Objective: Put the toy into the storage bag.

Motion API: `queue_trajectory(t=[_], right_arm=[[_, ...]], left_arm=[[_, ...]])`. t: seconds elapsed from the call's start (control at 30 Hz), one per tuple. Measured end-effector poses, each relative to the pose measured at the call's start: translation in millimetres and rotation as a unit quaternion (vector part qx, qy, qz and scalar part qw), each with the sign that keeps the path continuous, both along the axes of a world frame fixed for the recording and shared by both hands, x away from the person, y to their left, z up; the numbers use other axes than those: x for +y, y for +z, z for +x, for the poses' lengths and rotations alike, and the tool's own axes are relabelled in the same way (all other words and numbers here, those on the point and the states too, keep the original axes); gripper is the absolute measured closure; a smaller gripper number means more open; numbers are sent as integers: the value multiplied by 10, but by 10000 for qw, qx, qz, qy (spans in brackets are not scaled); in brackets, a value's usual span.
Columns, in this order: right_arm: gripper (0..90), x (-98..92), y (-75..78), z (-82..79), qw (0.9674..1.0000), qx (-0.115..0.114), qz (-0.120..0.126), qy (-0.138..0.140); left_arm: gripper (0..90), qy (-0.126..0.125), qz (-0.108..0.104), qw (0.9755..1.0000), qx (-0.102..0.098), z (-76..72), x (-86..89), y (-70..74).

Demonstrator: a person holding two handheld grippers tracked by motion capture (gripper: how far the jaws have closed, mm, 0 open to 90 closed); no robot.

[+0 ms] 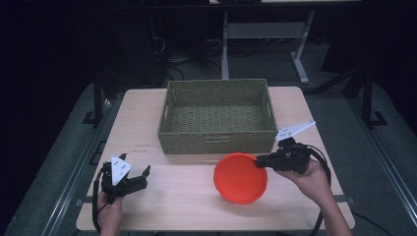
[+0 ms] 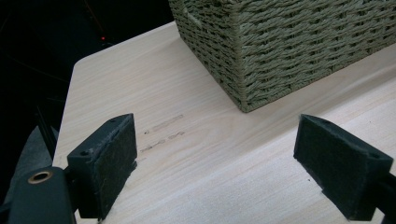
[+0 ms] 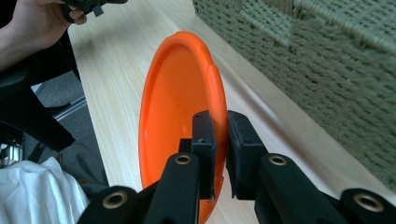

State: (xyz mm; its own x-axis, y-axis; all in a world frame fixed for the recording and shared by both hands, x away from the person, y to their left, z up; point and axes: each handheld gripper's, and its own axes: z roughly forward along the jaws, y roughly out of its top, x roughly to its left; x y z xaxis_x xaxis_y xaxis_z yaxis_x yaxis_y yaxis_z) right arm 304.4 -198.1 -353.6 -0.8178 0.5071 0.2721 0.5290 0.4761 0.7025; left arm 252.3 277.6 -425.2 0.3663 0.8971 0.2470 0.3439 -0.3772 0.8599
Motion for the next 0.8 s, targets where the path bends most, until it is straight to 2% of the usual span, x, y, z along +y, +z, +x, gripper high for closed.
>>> queue_trajectory(t=[0.13,0.33,0.7,0.8], right_arm=[[823,-6,94,17,9999,-62,-95,-67],[824,-30,182,56,9999,-133,-35,-80],[823,-31,276,163,9998,-67,-96,-176],[823,-28,329,190,9997,-90,-89,-215]], left_arm=[[128,-4,10,10000,-5,-2,1,2],[128,-20,5,10000,-13,-7,-7,3],[128,20,-3,10000,34,-12,15,8],[128,16,-13,10000,-10,-7,15,5]])
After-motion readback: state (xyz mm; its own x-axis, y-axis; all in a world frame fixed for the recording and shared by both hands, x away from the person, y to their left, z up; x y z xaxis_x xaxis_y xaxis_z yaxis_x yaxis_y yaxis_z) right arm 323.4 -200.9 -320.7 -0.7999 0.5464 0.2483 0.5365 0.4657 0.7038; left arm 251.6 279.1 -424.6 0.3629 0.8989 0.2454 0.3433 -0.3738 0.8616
